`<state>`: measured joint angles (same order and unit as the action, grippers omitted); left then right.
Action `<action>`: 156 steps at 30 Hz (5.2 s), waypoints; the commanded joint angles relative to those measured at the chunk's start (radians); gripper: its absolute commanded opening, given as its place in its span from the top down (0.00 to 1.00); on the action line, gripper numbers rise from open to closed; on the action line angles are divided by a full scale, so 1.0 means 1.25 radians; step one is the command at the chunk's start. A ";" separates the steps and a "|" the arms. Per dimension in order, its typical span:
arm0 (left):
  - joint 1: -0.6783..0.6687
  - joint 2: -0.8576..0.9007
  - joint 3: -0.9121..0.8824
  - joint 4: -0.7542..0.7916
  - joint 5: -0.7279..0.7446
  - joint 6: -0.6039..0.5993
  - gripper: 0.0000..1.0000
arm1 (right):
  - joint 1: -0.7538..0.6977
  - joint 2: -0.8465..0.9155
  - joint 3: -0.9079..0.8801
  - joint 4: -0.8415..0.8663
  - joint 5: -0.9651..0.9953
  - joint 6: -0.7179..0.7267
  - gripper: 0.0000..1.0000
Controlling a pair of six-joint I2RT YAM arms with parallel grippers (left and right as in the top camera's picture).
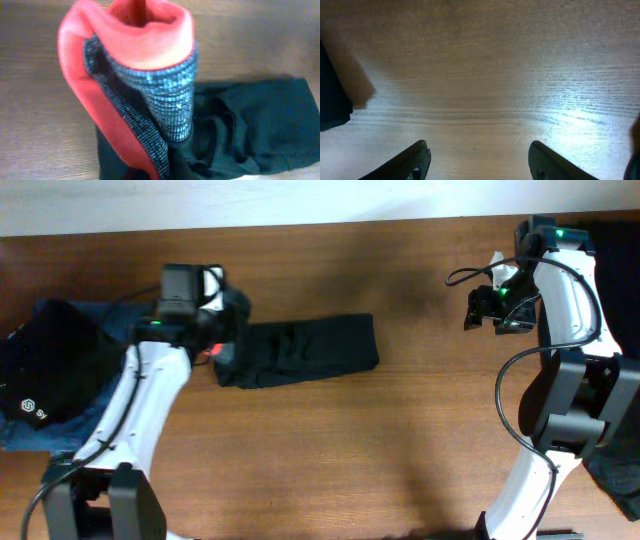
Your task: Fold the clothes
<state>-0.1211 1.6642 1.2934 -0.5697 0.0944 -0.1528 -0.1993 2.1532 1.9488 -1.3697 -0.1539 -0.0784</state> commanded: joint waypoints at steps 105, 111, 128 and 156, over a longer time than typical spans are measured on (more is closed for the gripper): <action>-0.066 0.290 0.222 0.051 0.145 -0.149 0.71 | 0.238 0.024 0.063 -0.163 -0.191 -0.084 0.94; -0.066 0.290 0.222 0.051 0.127 -0.149 0.71 | 0.241 0.003 0.060 -0.263 -0.191 -0.084 0.75; -0.096 0.290 0.222 0.041 0.171 -0.073 0.63 | 0.268 0.003 0.046 -0.217 -0.074 -0.120 0.59; -0.122 0.311 0.222 0.027 0.181 -0.068 0.59 | 0.276 0.009 -0.176 0.016 0.005 -0.225 0.81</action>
<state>-0.2783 2.0403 1.5635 -0.5350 0.3073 -0.2535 0.1387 2.1765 1.7256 -1.3529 -0.1543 -0.3443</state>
